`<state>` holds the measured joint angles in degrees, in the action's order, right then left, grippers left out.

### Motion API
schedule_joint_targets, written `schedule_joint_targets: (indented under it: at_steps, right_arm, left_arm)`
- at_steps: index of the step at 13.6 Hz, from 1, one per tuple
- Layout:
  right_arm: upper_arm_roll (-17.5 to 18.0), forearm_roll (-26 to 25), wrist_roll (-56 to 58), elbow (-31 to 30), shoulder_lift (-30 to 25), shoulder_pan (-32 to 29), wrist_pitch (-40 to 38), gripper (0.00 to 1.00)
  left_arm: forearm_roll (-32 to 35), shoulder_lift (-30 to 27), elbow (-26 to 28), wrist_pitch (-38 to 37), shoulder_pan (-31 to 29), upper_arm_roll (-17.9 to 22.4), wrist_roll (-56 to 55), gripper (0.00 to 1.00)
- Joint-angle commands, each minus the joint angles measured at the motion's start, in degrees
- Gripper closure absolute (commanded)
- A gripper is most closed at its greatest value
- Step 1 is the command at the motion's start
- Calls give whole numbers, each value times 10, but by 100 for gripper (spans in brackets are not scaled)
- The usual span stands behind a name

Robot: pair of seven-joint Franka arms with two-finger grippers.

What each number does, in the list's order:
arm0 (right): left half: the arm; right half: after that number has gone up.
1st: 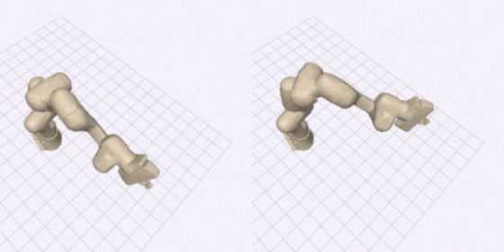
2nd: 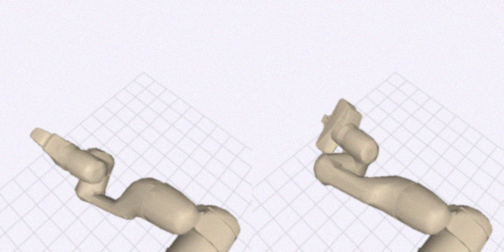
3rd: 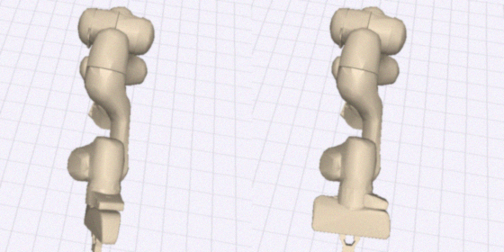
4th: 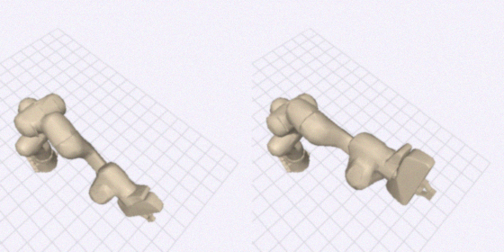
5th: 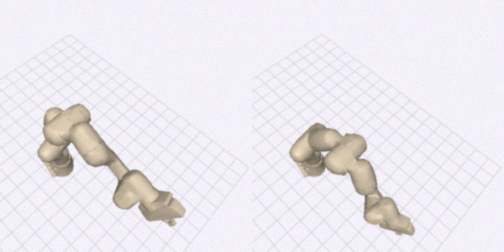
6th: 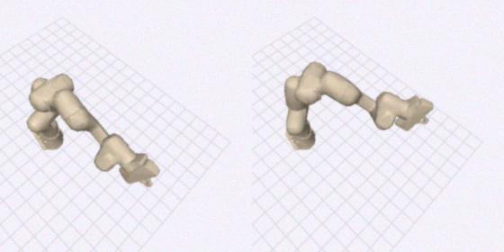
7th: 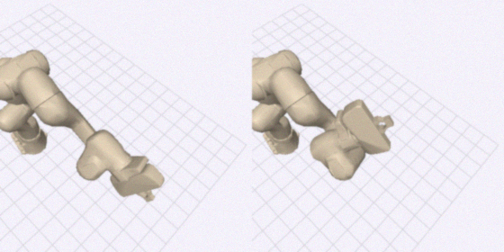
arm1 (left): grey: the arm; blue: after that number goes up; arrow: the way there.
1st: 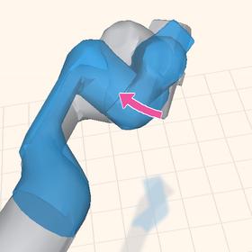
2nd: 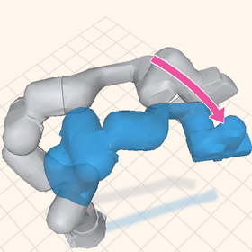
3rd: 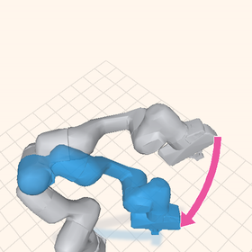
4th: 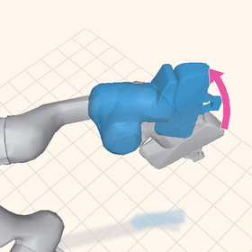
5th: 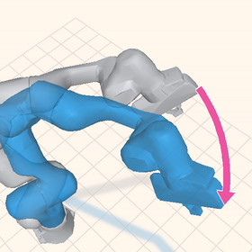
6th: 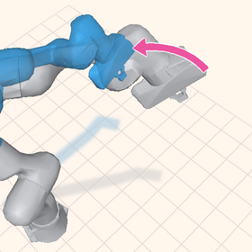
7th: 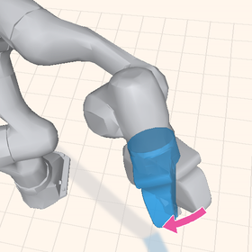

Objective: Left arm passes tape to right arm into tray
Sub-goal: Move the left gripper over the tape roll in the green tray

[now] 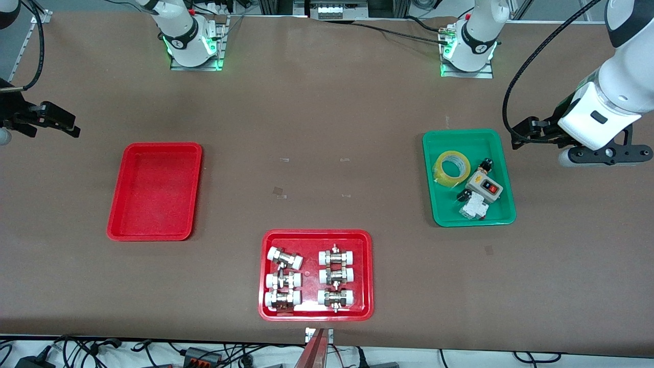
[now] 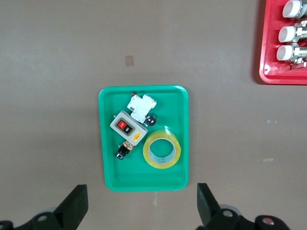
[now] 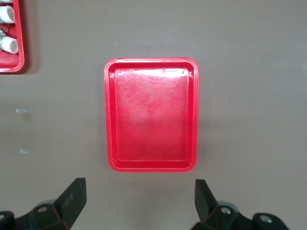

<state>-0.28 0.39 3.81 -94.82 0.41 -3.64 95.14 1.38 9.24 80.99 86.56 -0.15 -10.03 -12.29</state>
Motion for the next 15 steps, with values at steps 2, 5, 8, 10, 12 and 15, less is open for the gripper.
schedule_joint_targets:
  at_steps: [2,5,8,10,12,15]
  right_arm:
    - [5,-7,6,-11,-13,-2,-1,0]
    - [5,-7,6,-11,-13,-2,-1,0]
    - [5,-7,6,-11,-13,-2,0,0]
    - [5,-6,6,-7,-9,-1,0,0]
    - [5,-6,6,-6,-9,-1,3,0]
    - [5,-6,7,-4,-8,-1,-2,0]
  left_arm:
    - [-9,-13,14,5,-4,-2,4,0]
    - [-9,-13,14,5,-4,-2,4,0]
    - [-9,-1,14,3,-2,-2,8,0]
    - [-9,32,14,5,1,-2,8,0]
    - [-8,68,18,28,-5,-2,9,0]
    - [-1,116,59,89,-4,-2,8,0]
